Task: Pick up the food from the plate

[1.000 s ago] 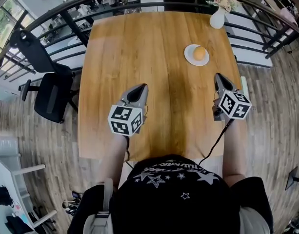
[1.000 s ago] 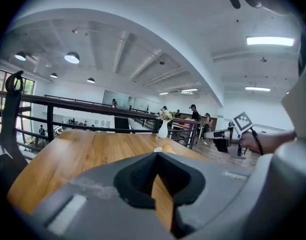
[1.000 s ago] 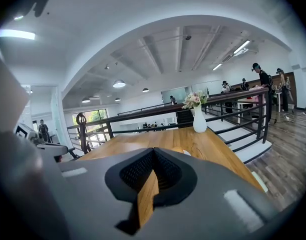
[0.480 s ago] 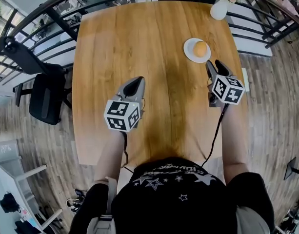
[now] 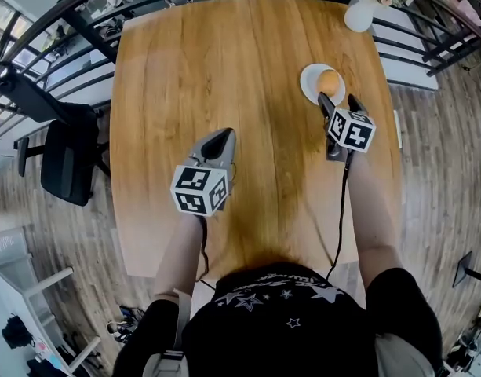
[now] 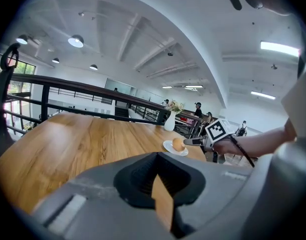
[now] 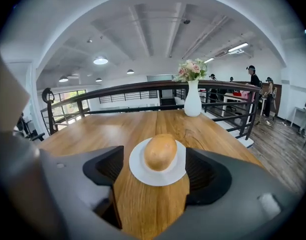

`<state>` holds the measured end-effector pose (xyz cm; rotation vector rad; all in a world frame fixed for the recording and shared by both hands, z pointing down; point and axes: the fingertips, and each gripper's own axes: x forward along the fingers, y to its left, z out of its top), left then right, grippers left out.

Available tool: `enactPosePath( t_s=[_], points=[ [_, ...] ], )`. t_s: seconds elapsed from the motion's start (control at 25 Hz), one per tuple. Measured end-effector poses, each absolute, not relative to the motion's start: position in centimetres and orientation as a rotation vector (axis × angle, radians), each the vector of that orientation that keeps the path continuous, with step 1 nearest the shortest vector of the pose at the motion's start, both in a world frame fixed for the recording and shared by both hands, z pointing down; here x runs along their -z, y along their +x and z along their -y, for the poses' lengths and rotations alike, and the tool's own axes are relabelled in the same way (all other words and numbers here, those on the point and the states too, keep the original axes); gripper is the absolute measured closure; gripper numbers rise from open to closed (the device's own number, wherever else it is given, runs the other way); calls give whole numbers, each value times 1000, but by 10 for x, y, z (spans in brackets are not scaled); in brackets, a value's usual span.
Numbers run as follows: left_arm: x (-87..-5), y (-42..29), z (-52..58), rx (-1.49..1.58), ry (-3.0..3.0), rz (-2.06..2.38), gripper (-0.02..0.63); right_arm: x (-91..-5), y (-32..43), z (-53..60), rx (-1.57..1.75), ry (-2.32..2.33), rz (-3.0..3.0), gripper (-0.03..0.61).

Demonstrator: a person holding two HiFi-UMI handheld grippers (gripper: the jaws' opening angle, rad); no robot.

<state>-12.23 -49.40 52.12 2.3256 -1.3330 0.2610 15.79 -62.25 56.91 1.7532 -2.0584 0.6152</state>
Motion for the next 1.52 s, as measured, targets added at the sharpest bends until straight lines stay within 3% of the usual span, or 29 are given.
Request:
enactPosePath(
  t_s=[0.76,0.92,1.52],
  points=[
    [-562,-140,510,-253,2240,1298,612,-625,161,677,-718,1825,1857,171],
    [-565,-140,509,-255,2241,1290,612,-635,164,678,-730,1852,1810,212],
    [-563,-149,494,-251,2229,1315,612,-627,157,670,-685,1831,1813,235]
  ],
)
